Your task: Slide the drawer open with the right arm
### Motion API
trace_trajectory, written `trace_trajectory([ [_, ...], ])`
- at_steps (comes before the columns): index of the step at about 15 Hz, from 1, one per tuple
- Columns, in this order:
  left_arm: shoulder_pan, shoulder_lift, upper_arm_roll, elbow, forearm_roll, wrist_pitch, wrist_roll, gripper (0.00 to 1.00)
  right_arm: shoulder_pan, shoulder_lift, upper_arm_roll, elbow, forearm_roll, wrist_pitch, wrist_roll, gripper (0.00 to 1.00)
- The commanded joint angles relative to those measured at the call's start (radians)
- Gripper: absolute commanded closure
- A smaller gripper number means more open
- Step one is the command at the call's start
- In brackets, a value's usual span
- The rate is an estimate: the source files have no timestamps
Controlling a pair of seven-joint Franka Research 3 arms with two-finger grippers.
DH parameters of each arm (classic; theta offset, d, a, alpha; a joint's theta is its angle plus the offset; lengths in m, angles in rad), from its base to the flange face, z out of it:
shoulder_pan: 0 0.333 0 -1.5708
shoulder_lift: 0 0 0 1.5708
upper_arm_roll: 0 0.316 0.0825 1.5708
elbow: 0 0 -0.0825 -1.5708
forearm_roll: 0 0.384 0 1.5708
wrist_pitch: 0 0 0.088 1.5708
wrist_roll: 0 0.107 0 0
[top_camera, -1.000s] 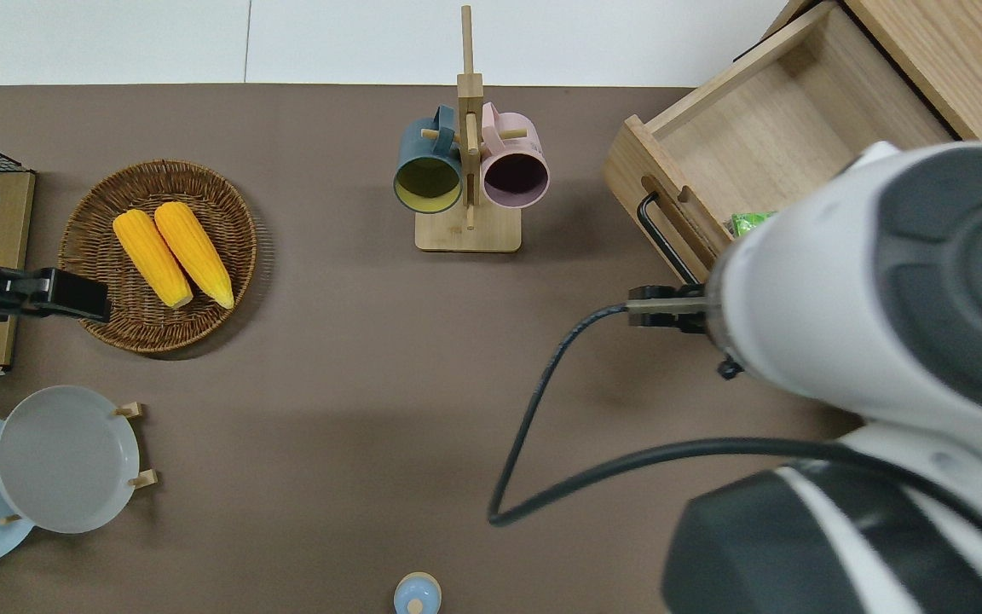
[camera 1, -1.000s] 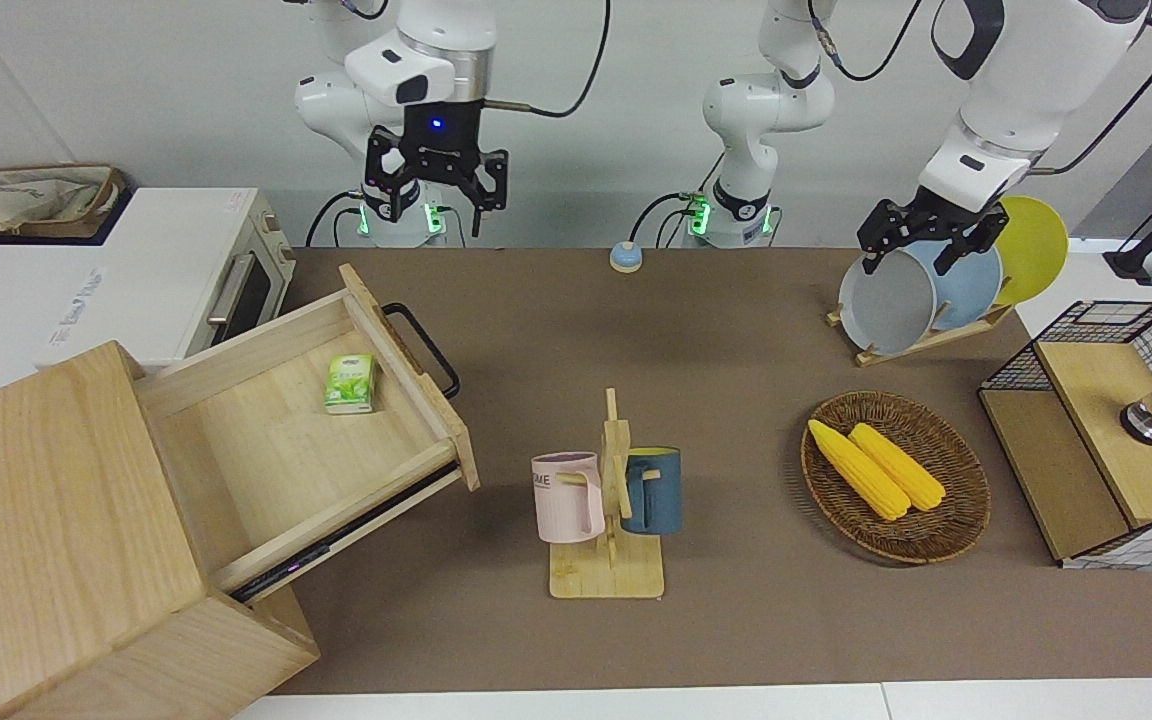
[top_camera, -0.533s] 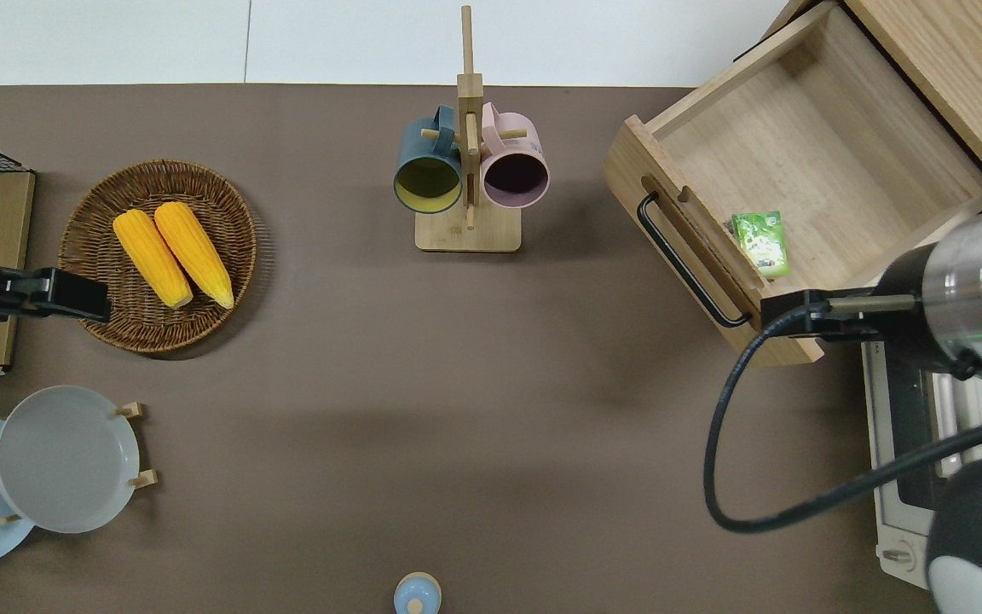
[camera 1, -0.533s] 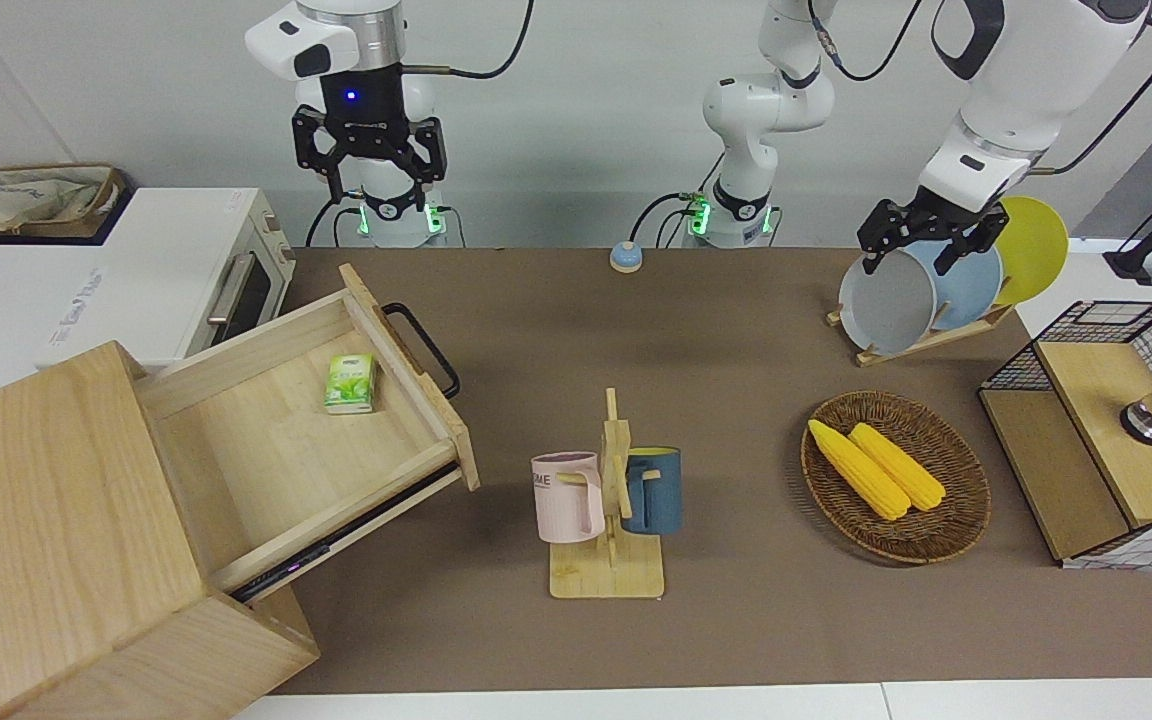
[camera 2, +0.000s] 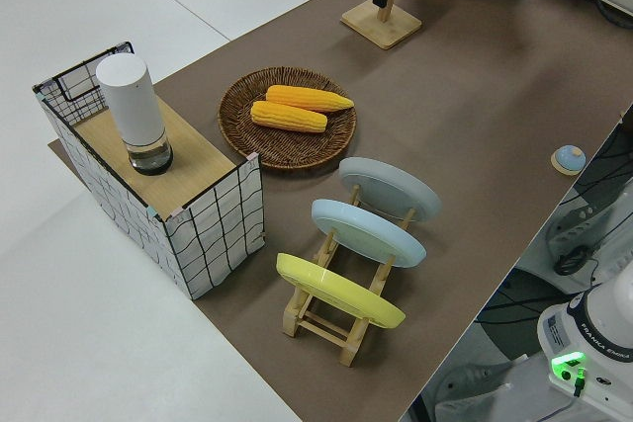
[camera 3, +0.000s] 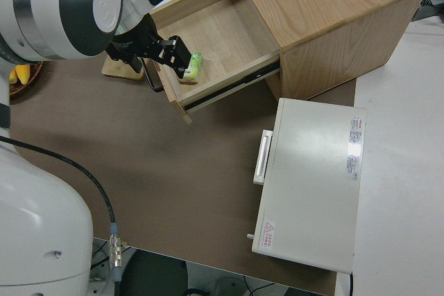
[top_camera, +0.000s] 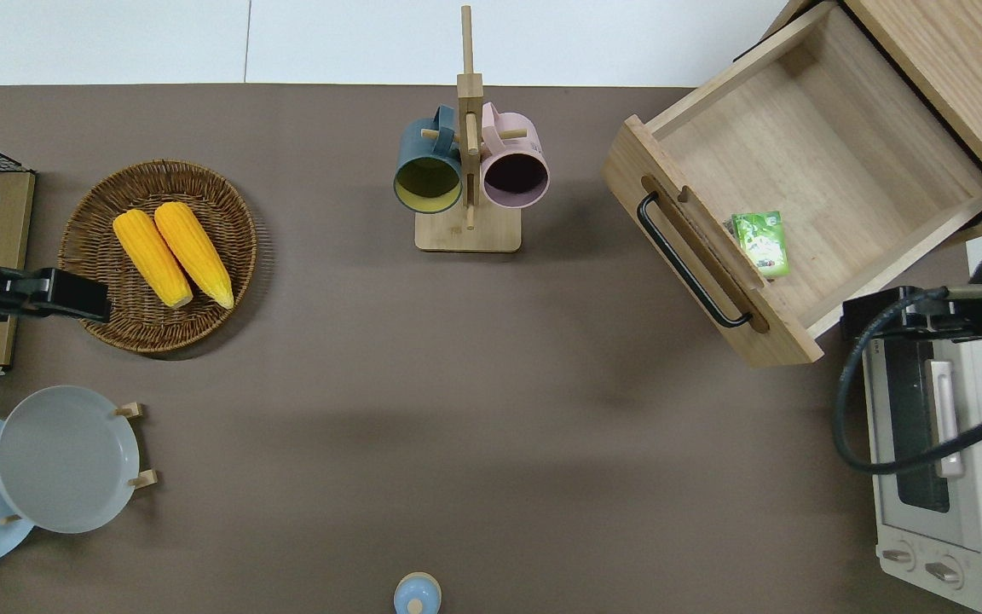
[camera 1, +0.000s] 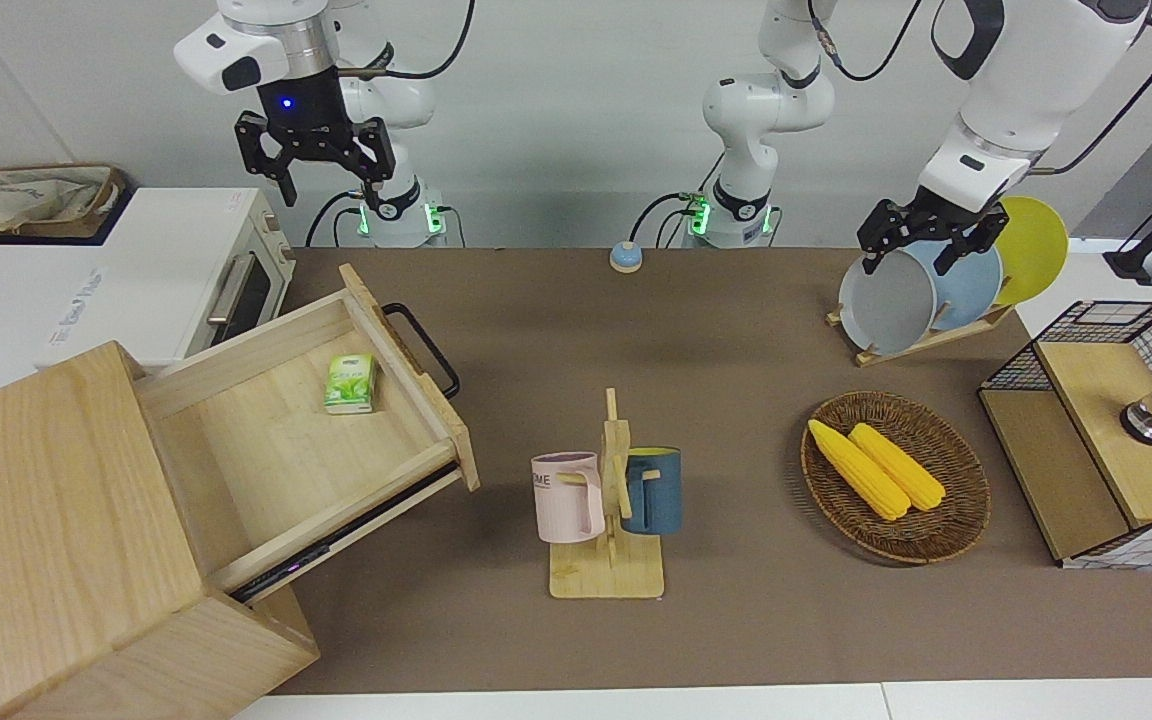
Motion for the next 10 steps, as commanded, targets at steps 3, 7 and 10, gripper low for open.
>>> trace_trajectory([
  [3, -0.007, -0.004, 0.0, 0.01, 0.018, -0.018, -0.01, 0.01, -0.025, -0.031, -0.033, -0.074, 0.046, 0.016, -0.126, 0.017],
  [7, -0.007, -0.004, 0.0, 0.01, 0.018, -0.018, -0.01, 0.01, -0.036, -0.025, -0.035, -0.088, 0.052, 0.035, -0.114, 0.015],
  [10, -0.007, -0.004, 0.0, 0.01, 0.018, -0.018, -0.01, 0.01, -0.036, -0.022, -0.035, -0.088, 0.04, 0.038, -0.116, 0.015],
])
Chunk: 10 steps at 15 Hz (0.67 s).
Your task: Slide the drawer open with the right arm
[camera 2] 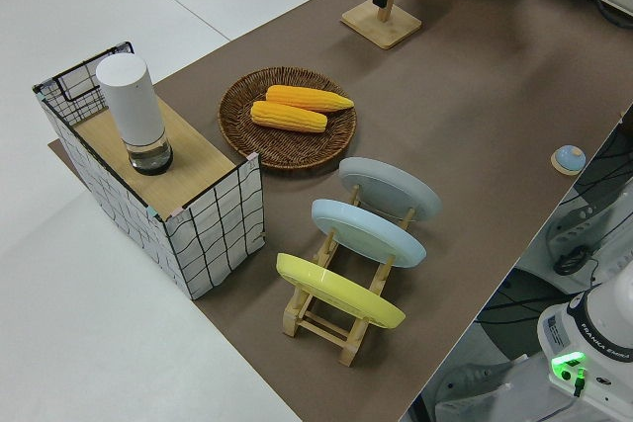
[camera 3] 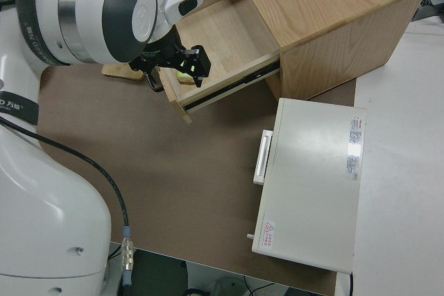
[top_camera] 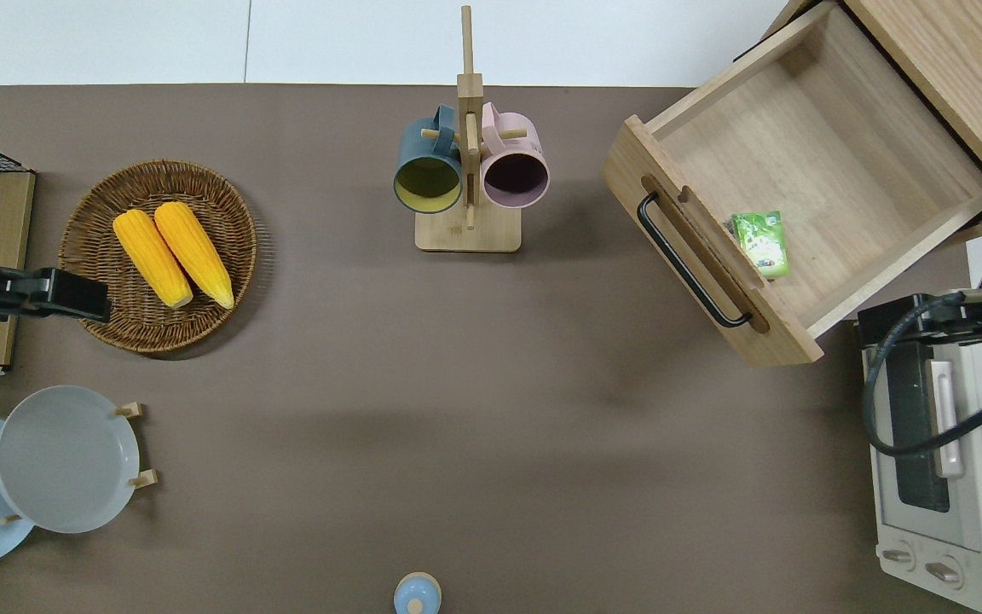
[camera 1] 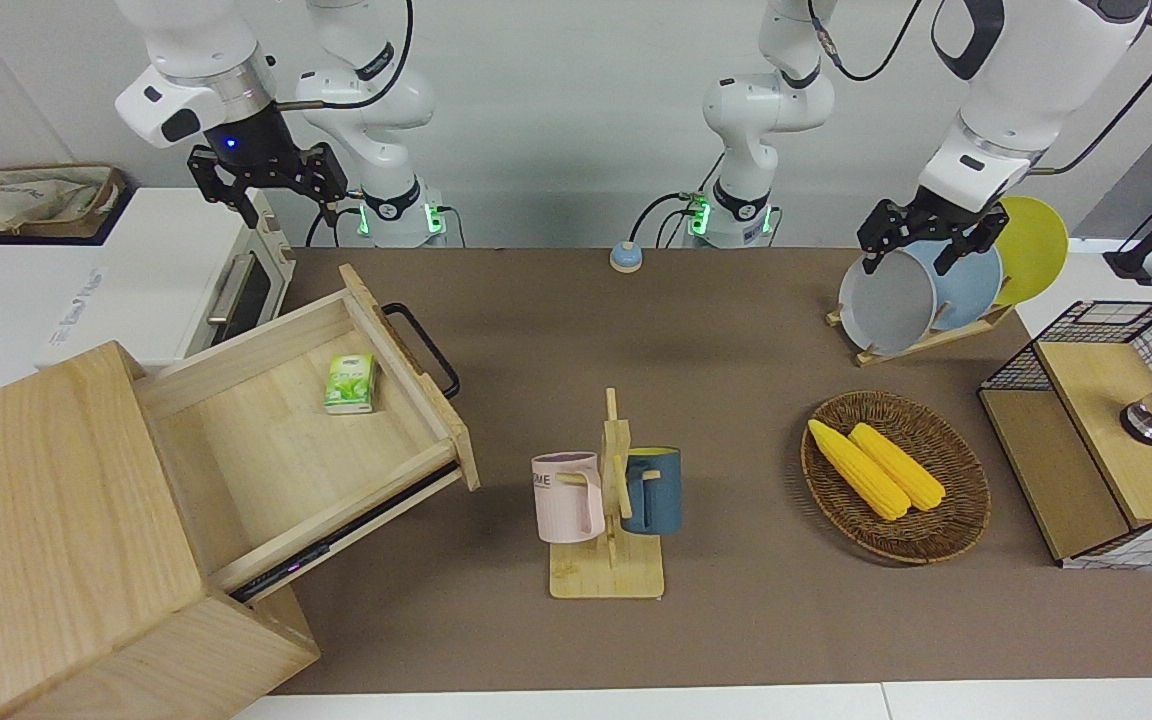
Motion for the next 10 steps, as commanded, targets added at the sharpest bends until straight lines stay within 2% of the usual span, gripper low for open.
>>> trace_trajectory([
  [1, -0.007, -0.004, 0.0, 0.009, 0.018, -0.018, -0.01, 0.01, -0.021, -0.018, 0.008, -0.028, 0.008, 0.026, -0.018, 0.015],
  [4, -0.007, -0.004, 0.0, 0.01, 0.018, -0.018, -0.01, 0.01, -0.019, -0.018, 0.008, -0.024, -0.032, 0.047, -0.024, 0.015],
  [10, -0.007, -0.004, 0.0, 0.009, 0.018, -0.018, -0.01, 0.01, -0.026, -0.014, 0.008, -0.021, -0.031, 0.069, -0.021, 0.015],
])
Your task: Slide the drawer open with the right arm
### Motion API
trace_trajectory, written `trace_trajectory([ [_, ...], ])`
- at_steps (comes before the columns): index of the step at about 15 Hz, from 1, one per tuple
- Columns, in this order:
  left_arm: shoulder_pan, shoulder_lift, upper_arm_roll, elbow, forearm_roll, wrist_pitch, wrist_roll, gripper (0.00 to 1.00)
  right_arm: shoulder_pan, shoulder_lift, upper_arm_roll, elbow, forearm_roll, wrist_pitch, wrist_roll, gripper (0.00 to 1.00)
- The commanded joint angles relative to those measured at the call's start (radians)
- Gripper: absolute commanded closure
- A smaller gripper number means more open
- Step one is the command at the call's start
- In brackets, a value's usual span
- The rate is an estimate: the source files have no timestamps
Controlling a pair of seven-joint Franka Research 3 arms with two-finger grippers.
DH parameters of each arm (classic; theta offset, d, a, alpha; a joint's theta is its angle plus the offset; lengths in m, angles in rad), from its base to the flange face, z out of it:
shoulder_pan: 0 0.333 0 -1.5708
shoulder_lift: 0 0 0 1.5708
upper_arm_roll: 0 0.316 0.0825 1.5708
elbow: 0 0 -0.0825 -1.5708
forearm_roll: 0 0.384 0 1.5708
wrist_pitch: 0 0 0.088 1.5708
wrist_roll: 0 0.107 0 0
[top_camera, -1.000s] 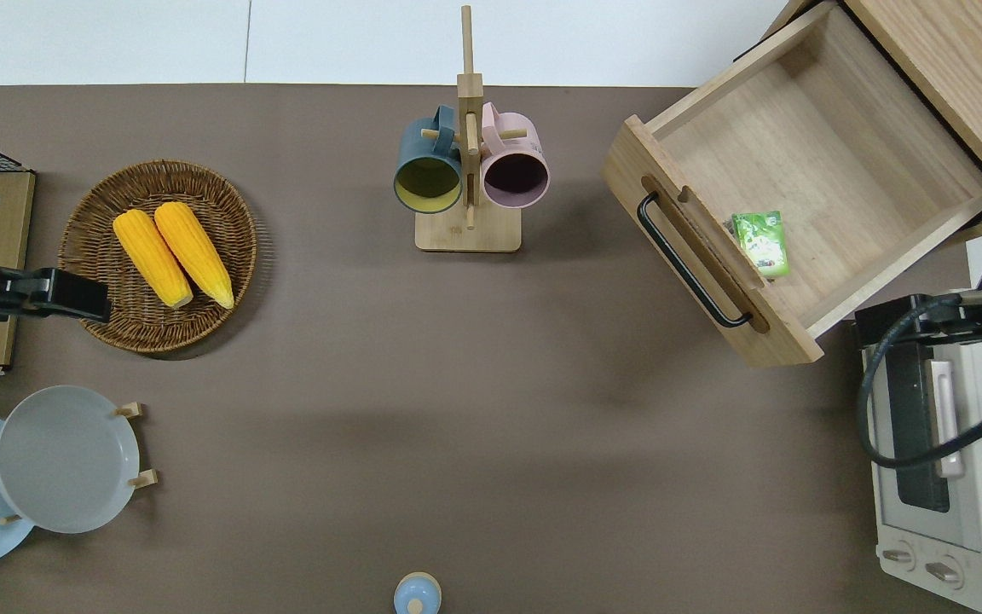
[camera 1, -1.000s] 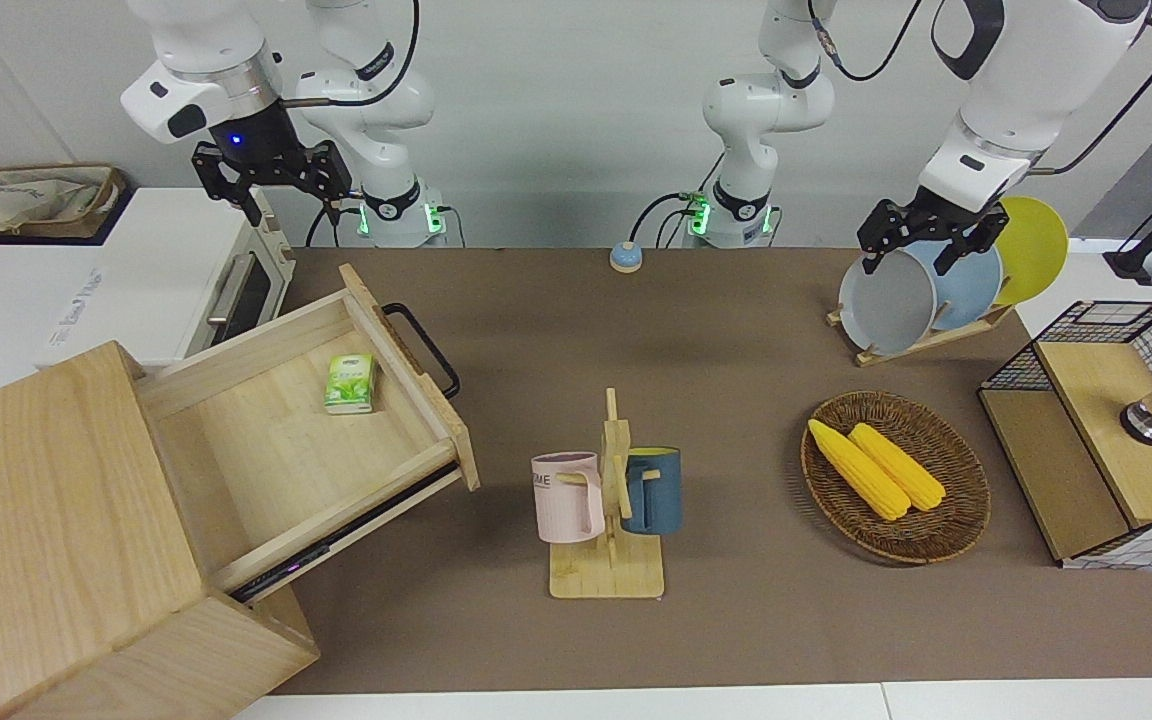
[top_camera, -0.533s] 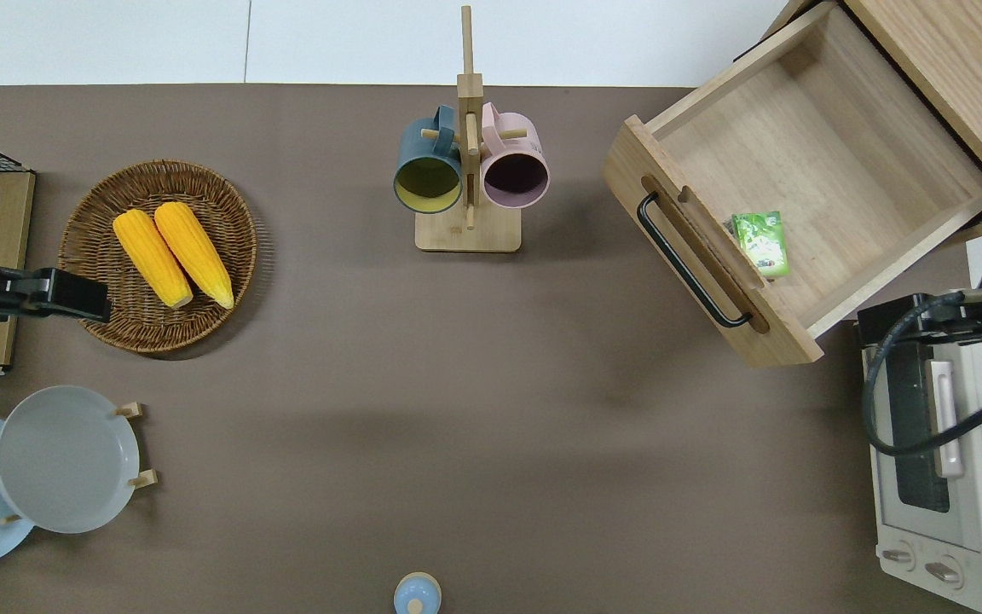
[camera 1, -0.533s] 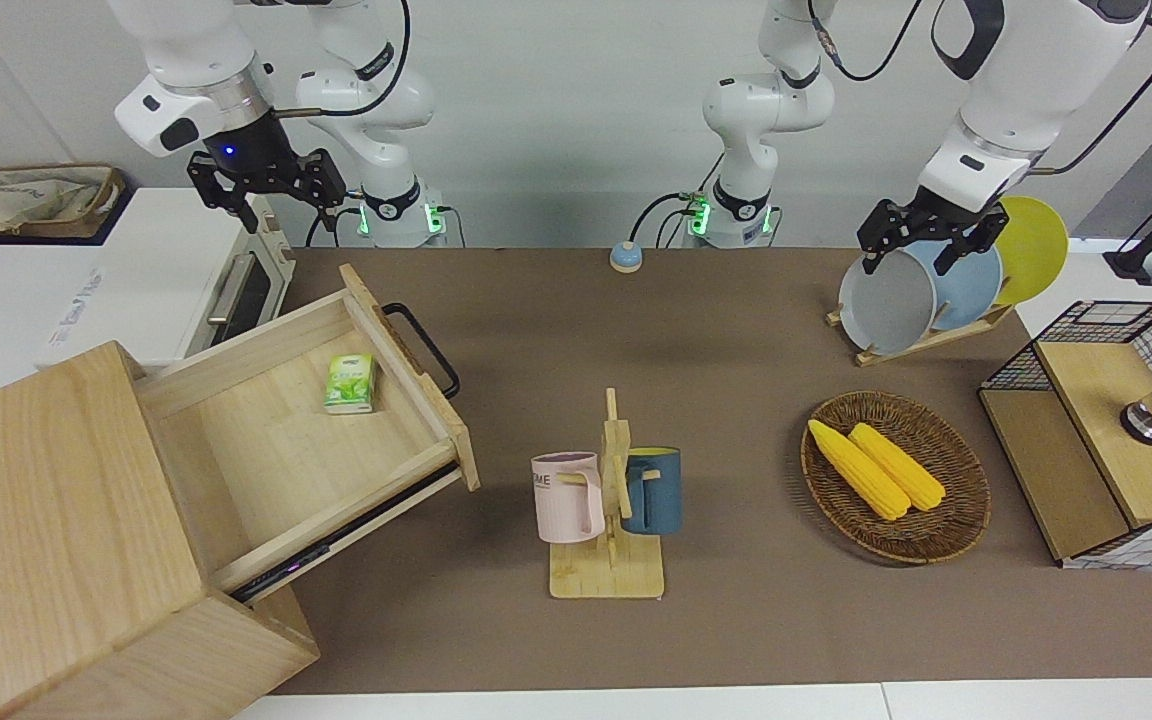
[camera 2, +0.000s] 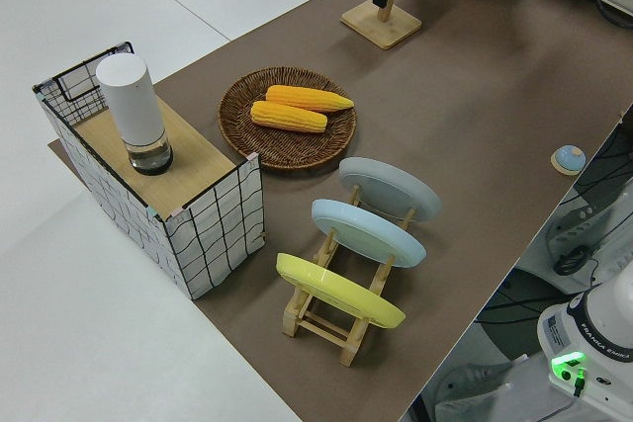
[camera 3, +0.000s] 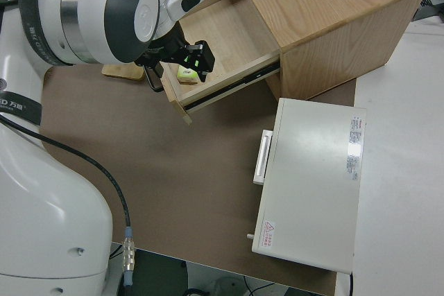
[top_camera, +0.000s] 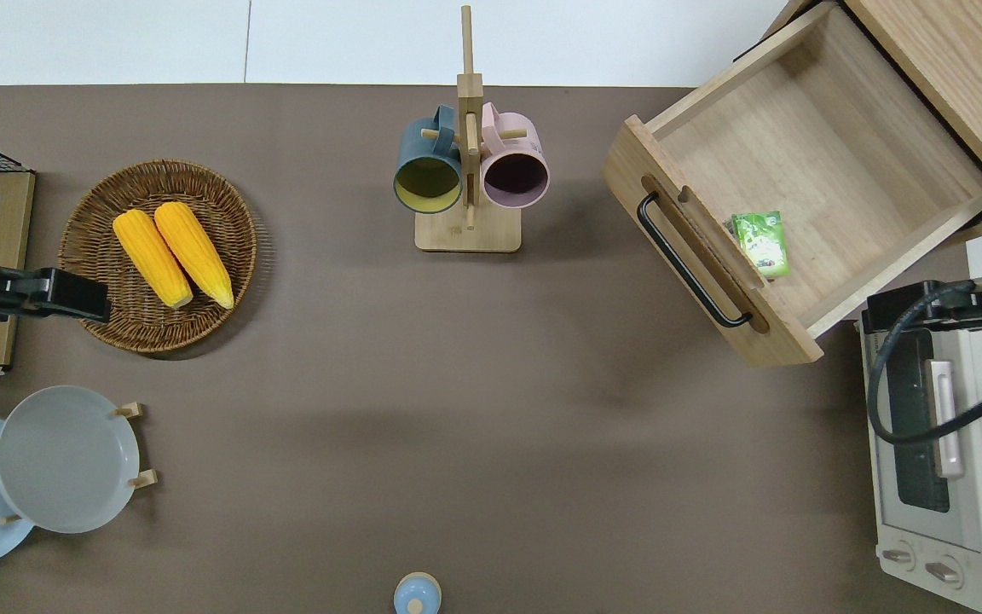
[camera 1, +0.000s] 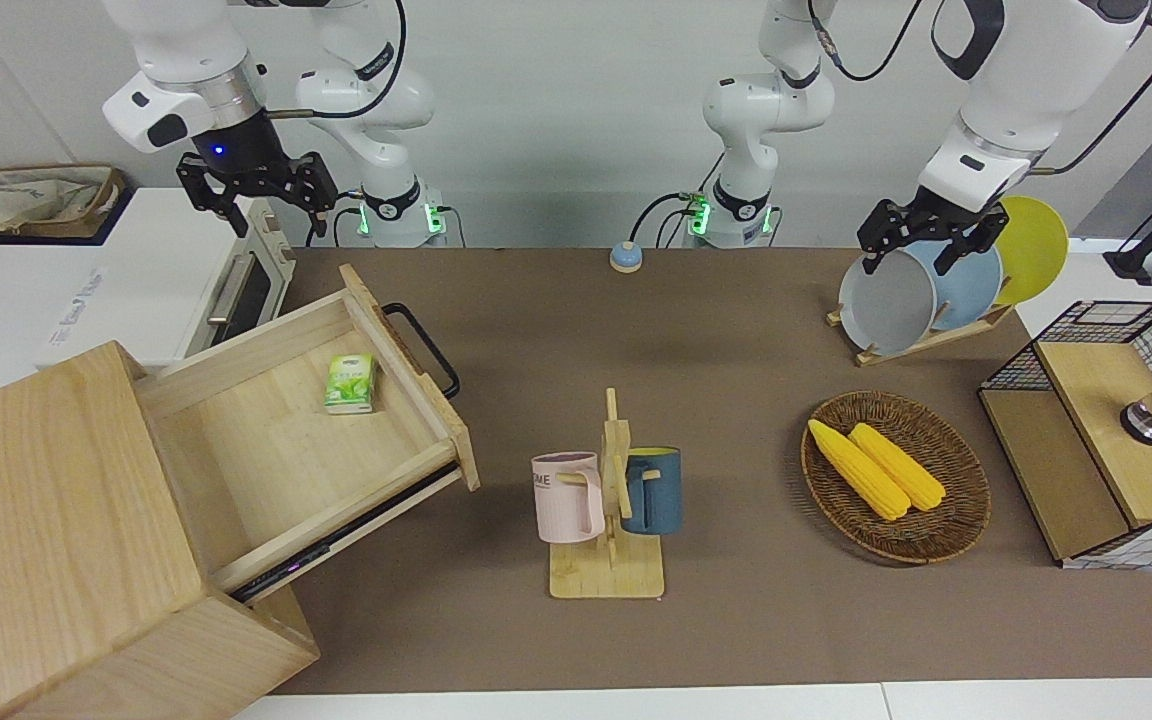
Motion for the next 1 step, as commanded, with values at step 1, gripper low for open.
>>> trace_trajectory([
  [1, -0.007, -0.004, 0.0, 0.01, 0.018, -0.018, -0.01, 0.01, -0.019, -0.014, 0.011, -0.02, -0.015, 0.021, -0.018, 0.015],
])
